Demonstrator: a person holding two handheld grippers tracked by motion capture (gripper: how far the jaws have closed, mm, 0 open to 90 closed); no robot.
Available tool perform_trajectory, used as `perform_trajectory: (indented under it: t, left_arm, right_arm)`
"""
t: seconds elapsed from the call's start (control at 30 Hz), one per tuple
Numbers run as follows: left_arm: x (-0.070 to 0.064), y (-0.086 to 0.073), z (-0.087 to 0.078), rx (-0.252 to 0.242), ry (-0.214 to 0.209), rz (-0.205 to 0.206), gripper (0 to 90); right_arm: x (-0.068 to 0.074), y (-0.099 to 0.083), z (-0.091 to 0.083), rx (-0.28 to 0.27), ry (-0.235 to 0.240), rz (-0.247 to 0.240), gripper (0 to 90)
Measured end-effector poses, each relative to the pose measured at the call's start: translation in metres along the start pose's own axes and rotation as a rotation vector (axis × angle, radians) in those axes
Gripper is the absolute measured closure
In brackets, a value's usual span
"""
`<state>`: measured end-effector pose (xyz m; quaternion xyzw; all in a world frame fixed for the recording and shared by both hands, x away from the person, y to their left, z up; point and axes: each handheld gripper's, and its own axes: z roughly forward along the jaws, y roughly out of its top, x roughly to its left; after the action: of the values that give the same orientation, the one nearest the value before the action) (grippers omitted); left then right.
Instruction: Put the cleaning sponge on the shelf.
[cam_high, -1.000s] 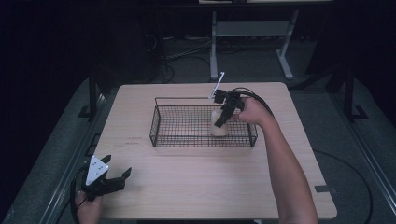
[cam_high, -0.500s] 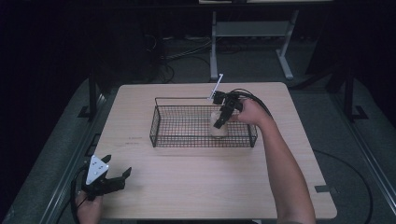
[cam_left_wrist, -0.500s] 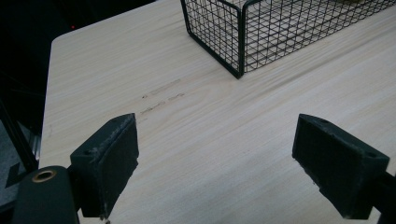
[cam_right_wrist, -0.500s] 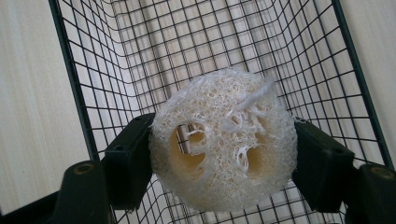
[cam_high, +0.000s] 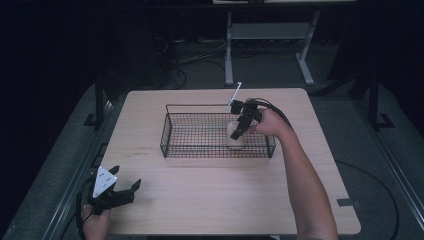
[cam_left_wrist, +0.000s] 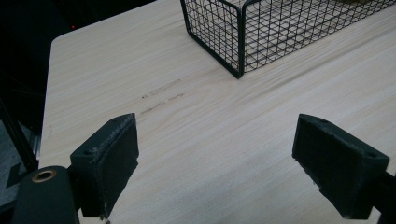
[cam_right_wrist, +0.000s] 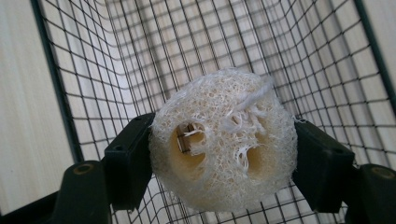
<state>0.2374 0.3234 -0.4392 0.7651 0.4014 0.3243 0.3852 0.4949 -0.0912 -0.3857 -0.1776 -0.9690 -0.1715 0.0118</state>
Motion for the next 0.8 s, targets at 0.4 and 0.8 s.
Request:
perform_trajectory:
  t: [0.4,0.8]
  left_arm:
    - [0.000,-0.001,-0.001,0.003,0.002,-0.001,13.7]
    - [0.000,-0.001,-0.001,0.005,-0.001,0.003,13.7]
  right_arm:
    - [0.000,-0.007,0.005,-0.011,0.002,0.017,27.1]
    - [0.005,-0.013,-0.009,-0.035,-0.026,0.024,20.2]
